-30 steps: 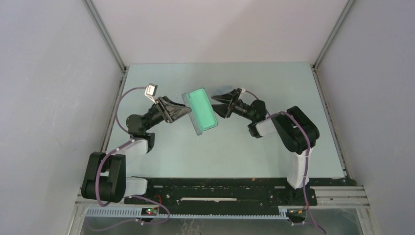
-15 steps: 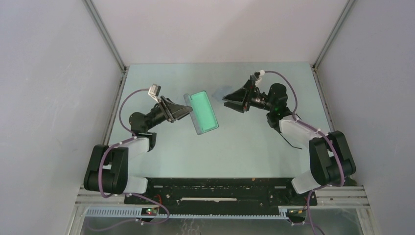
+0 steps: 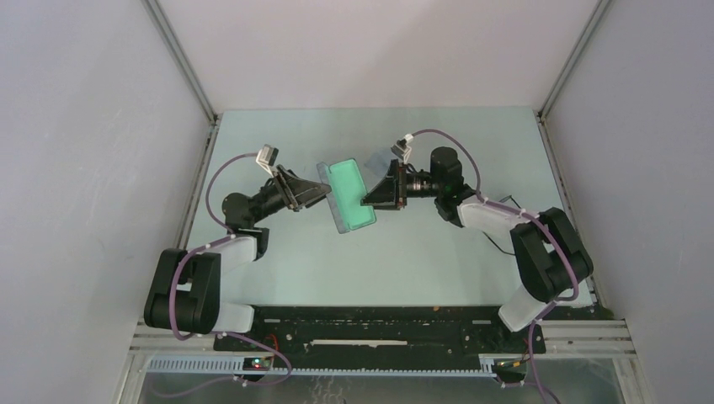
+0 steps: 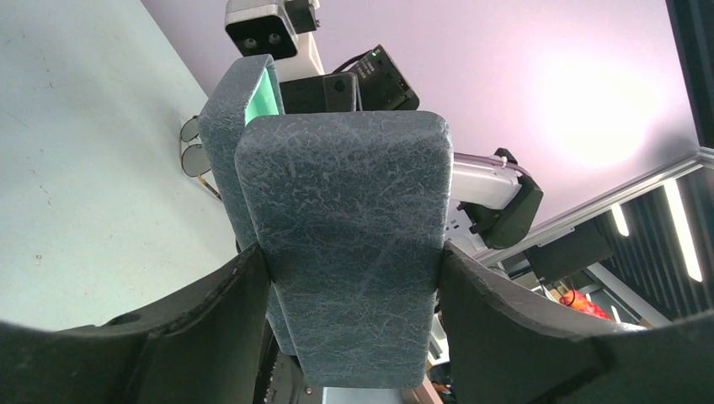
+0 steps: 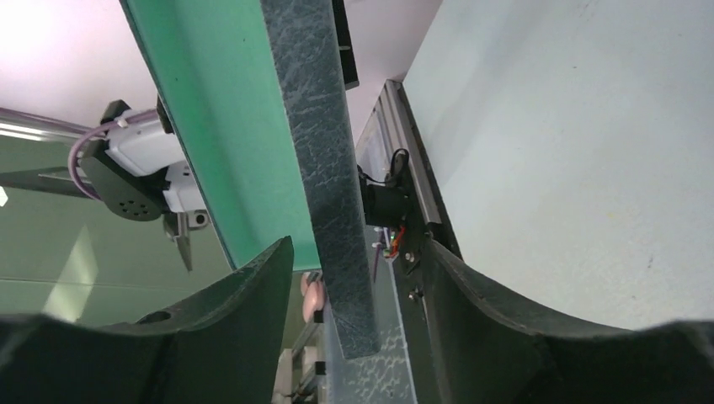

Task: Organize the sunglasses
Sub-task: Place the sunglasses case at the center of the board.

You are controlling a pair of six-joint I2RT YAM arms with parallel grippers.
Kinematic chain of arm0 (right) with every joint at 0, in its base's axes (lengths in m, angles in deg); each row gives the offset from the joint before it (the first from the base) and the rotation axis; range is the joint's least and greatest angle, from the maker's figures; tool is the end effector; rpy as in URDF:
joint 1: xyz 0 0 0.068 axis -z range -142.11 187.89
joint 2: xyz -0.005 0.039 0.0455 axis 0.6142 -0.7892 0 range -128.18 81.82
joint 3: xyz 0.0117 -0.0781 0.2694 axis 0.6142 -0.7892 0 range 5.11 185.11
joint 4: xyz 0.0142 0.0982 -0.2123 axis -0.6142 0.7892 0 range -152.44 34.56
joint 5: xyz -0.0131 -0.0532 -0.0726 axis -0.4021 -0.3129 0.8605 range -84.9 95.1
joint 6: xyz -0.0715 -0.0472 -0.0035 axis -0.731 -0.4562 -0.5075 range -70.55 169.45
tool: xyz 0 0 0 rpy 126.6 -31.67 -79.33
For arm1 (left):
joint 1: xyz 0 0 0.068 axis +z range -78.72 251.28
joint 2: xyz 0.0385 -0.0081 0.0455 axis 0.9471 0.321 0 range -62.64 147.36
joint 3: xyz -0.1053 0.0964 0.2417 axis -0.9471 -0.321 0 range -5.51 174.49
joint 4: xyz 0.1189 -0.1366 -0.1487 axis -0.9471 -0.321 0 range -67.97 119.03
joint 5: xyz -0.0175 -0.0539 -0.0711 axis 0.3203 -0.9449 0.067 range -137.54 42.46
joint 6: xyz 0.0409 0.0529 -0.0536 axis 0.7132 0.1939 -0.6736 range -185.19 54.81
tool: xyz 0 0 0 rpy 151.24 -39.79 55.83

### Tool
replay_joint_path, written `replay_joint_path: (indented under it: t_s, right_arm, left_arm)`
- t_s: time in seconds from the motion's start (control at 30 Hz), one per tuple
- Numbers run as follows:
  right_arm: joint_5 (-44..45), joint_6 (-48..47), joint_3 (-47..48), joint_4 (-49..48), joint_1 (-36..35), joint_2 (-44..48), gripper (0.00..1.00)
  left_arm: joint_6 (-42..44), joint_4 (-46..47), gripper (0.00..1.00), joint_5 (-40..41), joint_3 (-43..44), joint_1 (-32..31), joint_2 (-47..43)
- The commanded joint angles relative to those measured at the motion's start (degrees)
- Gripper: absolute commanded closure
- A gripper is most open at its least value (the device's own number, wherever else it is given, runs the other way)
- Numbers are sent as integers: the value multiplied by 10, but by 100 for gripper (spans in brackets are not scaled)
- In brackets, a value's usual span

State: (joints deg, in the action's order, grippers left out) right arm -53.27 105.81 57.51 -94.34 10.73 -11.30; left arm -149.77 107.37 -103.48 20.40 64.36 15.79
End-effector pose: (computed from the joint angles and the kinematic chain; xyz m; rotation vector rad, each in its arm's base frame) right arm 0.2820 0.2168 0.2726 -0.3961 2.0422 1.8526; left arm 0.2396 -0.0922 0.2961 0.0400 1.5969 -1.8445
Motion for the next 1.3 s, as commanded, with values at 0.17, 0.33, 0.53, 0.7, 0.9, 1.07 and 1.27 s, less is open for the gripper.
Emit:
replay_joint_path:
  t_s: [0.17, 0.33, 0.53, 0.7, 0.9, 1.07, 1.27]
  right_arm:
    - [-36, 115, 15, -181, -2, -32, 67]
    - [-23, 120, 15, -187, -14, -15, 79]
    - [18, 36, 16, -59, -22, 22, 100]
    - [109, -98, 44, 157, -29, 68, 100]
    - [203, -179, 72, 304, -34, 90, 100]
    - [296, -221, 94, 395, -48, 110, 100]
    - [354, -259, 130, 455, -59, 112, 100]
  left_arm:
    - [-9, 39, 100, -2, 5, -2, -9]
    - [-7, 39, 100, -2, 5, -1, -14]
    - [-20, 38, 100, -2, 13, -1, 19]
    - [-29, 38, 63, -6, 22, -1, 37]
    - [-15, 0, 32, -5, 30, 4, 40]
    - [-15, -13, 13, -1, 14, 33, 46]
    - [13, -77, 0, -3, 10, 58, 11]
